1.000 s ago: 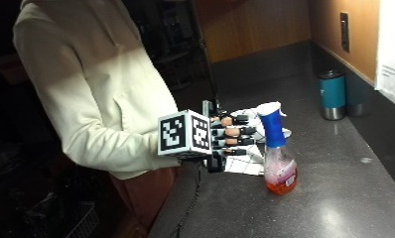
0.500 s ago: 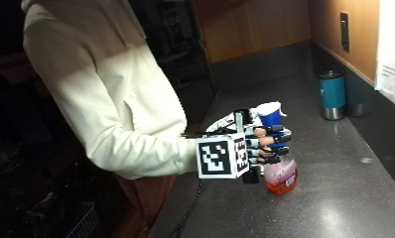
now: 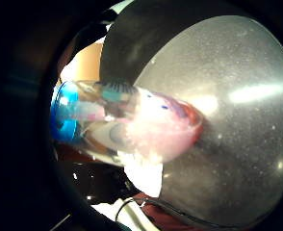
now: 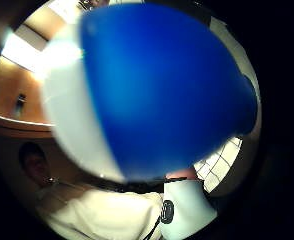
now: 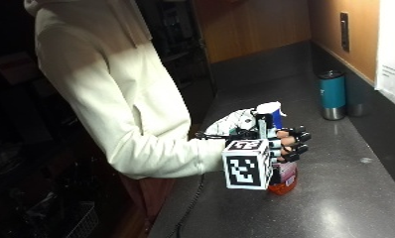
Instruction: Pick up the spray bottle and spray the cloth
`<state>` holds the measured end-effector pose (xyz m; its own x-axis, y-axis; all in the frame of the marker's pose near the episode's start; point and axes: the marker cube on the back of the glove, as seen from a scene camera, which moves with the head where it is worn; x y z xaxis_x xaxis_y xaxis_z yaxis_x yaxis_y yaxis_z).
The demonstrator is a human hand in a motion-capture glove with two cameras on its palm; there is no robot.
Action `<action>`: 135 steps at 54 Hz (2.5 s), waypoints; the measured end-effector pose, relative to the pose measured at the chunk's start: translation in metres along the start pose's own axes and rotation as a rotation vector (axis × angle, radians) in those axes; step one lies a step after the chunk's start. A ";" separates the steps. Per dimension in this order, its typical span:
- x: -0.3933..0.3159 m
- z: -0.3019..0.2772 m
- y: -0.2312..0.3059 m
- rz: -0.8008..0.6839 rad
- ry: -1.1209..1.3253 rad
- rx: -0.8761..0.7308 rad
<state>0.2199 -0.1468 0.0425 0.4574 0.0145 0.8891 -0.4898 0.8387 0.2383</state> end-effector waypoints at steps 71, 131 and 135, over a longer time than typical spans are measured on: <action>-0.144 0.130 0.029 -0.285 1.050 -0.335; -0.243 0.274 0.106 -0.469 1.073 -0.290; -0.256 0.286 0.107 -0.432 0.886 -0.247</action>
<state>-0.1622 -0.2166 -0.0478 0.9936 -0.0018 0.1125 -0.0315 0.9553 0.2939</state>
